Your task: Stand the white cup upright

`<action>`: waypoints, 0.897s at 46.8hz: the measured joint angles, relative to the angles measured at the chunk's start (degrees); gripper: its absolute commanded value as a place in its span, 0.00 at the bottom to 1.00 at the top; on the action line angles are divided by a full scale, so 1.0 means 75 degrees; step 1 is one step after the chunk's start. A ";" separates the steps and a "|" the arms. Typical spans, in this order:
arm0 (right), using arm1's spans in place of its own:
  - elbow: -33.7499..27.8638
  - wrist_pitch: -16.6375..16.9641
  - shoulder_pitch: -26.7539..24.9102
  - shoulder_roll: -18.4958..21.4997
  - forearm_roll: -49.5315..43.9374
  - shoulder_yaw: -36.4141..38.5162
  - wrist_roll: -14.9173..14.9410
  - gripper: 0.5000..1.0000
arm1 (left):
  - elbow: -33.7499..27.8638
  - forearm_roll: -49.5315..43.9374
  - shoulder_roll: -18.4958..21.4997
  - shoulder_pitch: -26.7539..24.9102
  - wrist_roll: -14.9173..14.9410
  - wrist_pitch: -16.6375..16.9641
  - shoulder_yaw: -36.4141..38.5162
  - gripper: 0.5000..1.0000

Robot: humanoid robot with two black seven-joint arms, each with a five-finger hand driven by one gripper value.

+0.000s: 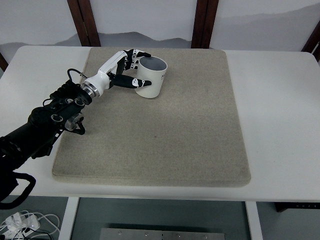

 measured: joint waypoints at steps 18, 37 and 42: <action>0.0000 0.0000 0.0000 0.0000 0.0000 0.0000 0.0001 0.90 | -0.0099 -0.0190 0.0063 -0.0057 0.0000 -0.0171 -0.0043 1.00; 0.0000 0.0000 0.0001 0.0000 0.0000 0.0000 0.0001 0.90 | -0.0604 -0.0474 0.0605 -0.0372 0.0000 -0.0462 -0.0157 1.00; 0.0000 0.0000 0.0001 0.0000 0.0000 0.0000 0.0001 0.90 | -0.0677 -0.0506 0.0778 -0.0482 0.0000 -0.0513 -0.0172 0.99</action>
